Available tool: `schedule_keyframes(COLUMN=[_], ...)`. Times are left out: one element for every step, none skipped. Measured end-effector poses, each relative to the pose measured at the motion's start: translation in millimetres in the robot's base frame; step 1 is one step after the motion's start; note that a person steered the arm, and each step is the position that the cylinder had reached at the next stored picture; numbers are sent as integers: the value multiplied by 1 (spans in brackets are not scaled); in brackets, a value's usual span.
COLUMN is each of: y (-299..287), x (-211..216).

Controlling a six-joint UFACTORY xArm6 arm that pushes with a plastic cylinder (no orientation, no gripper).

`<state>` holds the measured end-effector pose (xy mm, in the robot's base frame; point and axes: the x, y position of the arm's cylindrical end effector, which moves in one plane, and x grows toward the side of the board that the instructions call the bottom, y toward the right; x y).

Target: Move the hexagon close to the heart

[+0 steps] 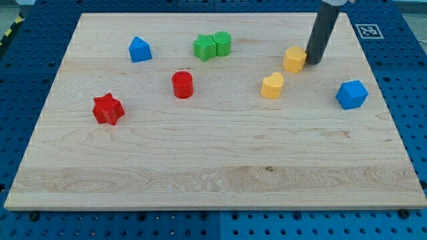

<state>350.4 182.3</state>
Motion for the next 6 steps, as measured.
schedule_keyframes(y=[19,25,3,-22,-22,6], x=[-16,-29,-12,38,45,5])
